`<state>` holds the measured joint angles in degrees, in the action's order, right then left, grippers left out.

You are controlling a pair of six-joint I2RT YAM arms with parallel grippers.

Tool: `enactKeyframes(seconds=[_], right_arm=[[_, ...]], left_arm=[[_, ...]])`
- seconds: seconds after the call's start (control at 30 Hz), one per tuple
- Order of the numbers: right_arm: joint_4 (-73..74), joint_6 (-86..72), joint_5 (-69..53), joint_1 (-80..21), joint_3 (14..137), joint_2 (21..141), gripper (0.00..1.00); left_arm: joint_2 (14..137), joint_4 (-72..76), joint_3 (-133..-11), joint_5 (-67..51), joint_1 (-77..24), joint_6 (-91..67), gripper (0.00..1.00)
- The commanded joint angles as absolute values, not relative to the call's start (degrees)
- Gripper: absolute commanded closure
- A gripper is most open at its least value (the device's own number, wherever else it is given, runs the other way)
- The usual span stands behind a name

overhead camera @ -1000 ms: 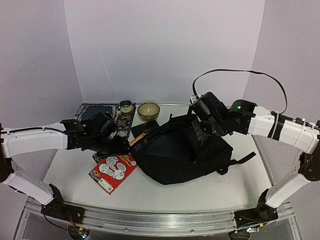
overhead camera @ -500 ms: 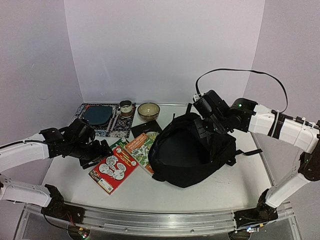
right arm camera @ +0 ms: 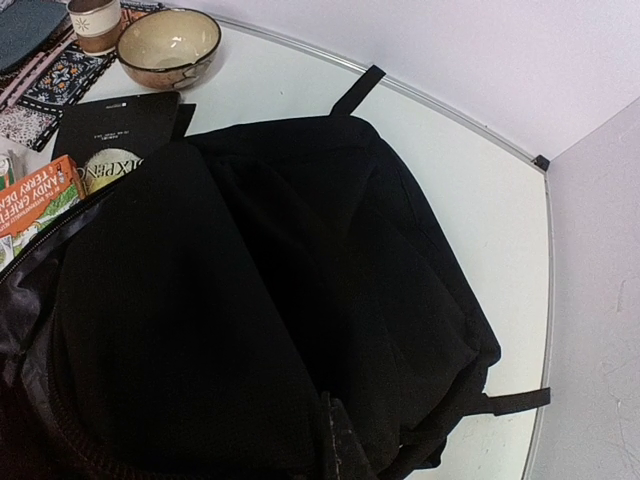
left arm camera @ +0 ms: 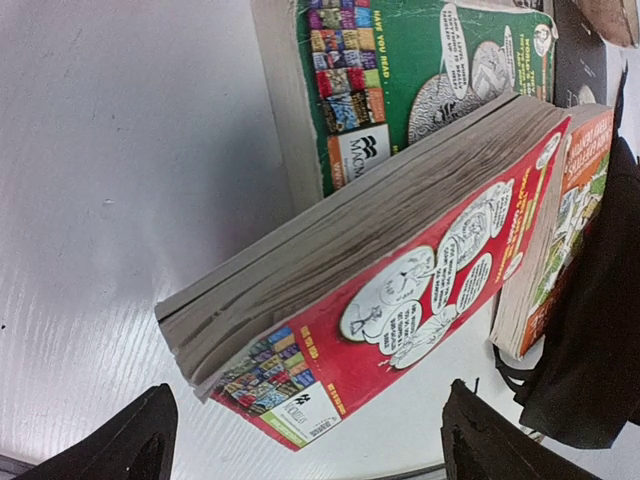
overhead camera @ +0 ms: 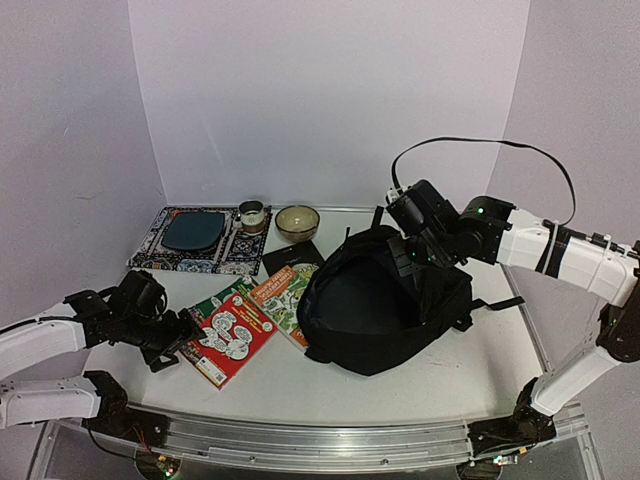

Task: Pack the student bag
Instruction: Pick up the book from the book.

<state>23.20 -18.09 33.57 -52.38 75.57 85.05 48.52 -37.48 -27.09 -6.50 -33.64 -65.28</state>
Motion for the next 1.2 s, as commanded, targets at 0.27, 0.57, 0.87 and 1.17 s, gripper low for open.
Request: enactKeyframes(seconds=[0.27, 0.57, 0.87, 1.17], right_arm=[[22.3, -18.9, 32.7, -52.2, 75.1, 82.2, 1.00], [22.1, -18.9, 32.9, -52.2, 75.2, 81.3, 1.00], [22.1, -18.8, 33.0, -52.2, 75.3, 82.0, 1.00], [21.9, -18.5, 32.5, -52.2, 76.4, 83.4, 1.00]], left_arm=[[51.0, -24.1, -20.8, -6.3, -32.8, -69.2, 0.06], [47.0, -12.4, -13.5, -3.3, -32.8, -77.5, 0.10], [36.6, -3.8, -7.3, -3.7, -32.8, -83.0, 0.36], [39.6, -1.6, -13.3, -5.2, -32.9, -78.4, 0.64]])
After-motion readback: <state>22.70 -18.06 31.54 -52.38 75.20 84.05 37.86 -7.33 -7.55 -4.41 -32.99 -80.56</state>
